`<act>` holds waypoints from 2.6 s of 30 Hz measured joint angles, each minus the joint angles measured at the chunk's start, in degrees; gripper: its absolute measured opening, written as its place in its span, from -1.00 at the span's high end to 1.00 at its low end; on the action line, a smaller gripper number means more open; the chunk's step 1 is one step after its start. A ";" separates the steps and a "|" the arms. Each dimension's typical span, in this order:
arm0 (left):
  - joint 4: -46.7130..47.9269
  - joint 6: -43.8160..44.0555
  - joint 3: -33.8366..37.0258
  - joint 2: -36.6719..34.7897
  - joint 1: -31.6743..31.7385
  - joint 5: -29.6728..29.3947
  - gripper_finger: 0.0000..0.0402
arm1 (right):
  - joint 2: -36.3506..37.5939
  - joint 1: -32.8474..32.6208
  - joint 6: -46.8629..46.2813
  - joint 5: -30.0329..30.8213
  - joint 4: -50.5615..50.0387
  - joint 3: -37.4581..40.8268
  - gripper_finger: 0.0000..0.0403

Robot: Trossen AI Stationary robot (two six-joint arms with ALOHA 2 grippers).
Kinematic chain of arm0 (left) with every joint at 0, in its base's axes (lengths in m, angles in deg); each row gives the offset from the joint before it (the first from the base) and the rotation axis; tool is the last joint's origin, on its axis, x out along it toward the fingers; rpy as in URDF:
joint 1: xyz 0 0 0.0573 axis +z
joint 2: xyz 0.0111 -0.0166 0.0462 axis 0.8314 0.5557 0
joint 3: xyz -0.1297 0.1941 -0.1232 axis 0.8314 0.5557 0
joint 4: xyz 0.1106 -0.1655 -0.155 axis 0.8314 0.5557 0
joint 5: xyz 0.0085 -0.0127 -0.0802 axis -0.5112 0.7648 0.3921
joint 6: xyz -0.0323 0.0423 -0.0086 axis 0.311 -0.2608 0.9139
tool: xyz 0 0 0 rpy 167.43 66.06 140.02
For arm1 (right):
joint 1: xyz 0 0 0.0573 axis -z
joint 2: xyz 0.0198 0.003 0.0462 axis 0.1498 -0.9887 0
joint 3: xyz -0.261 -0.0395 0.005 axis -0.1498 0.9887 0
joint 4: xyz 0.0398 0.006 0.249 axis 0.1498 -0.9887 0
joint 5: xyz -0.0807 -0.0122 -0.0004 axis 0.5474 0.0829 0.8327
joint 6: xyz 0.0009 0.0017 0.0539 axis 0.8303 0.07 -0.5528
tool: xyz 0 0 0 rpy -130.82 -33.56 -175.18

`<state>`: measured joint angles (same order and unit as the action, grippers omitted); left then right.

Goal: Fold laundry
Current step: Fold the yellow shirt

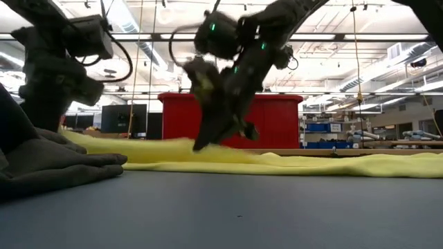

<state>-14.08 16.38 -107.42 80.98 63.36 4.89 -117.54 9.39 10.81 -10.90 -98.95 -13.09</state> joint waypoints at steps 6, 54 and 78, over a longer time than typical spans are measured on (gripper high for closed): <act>0.35 -0.24 -1.07 -2.90 0.15 -0.68 1.00 | -0.13 -0.62 -1.07 -2.45 0.16 0.05 0.96; -17.26 -17.30 -2.40 14.40 13.09 -0.03 0.39 | 0.45 6.26 -2.81 -0.27 5.69 -0.06 0.19; -17.51 -17.84 -4.23 14.02 13.35 -1.78 0.99 | -2.13 6.76 -1.64 -1.75 6.68 0.02 0.98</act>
<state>-31.59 -1.47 -111.65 95.00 76.71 3.12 -119.67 16.16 9.17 -12.65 -92.27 -13.06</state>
